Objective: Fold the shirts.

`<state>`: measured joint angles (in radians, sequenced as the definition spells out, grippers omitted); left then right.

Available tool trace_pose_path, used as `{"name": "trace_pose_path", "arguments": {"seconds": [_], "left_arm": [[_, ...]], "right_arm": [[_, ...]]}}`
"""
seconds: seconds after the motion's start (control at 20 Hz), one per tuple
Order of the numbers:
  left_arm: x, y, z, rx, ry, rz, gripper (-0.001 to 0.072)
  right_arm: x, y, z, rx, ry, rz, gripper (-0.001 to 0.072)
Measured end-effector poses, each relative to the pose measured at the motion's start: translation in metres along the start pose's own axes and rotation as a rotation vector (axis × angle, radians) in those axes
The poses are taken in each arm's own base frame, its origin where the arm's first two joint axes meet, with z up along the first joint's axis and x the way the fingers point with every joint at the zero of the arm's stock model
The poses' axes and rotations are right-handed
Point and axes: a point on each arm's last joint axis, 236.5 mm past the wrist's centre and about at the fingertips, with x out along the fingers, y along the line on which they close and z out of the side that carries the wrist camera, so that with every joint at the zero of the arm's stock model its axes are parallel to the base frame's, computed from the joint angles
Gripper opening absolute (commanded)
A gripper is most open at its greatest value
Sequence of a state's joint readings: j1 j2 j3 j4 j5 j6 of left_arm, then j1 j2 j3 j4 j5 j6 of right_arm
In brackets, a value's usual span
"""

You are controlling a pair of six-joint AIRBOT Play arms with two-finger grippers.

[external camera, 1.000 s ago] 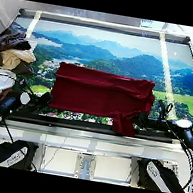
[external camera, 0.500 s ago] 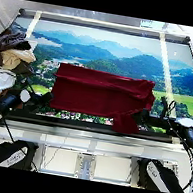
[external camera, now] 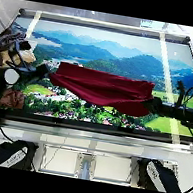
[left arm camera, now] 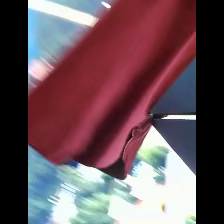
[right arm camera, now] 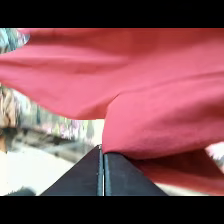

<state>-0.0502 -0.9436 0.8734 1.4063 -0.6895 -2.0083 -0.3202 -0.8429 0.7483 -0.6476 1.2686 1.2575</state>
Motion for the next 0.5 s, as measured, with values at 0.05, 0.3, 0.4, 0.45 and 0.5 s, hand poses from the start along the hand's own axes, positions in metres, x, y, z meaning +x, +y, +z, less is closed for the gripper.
{"name": "trace_pose_path", "arguments": {"seconds": [0.05, 0.3, 0.4, 0.45, 0.5], "left_arm": [[-0.001, -0.007, 0.013, 0.014, -0.036, -0.017, 0.0007], [0.029, -0.029, 0.059, 0.054, -0.104, -0.04, 0.0007], [0.056, -0.035, 0.075, 0.06, -0.105, -0.037, 0.0007], [0.07, -0.037, 0.081, 0.06, -0.104, -0.036, 0.0007], [0.087, -0.039, 0.085, 0.063, -0.095, -0.031, 0.0007]], "right_arm": [[-0.004, 0.002, 0.012, -0.014, -0.034, -0.011, 0.0023], [-0.009, -0.011, 0.067, -0.032, -0.153, -0.088, 0.0023], [-0.001, -0.032, 0.083, -0.007, -0.166, -0.13, 0.0023], [0.005, -0.044, 0.09, 0.012, -0.171, -0.148, 0.0023], [0.013, -0.056, 0.095, 0.03, -0.169, -0.166, 0.0023]]}}
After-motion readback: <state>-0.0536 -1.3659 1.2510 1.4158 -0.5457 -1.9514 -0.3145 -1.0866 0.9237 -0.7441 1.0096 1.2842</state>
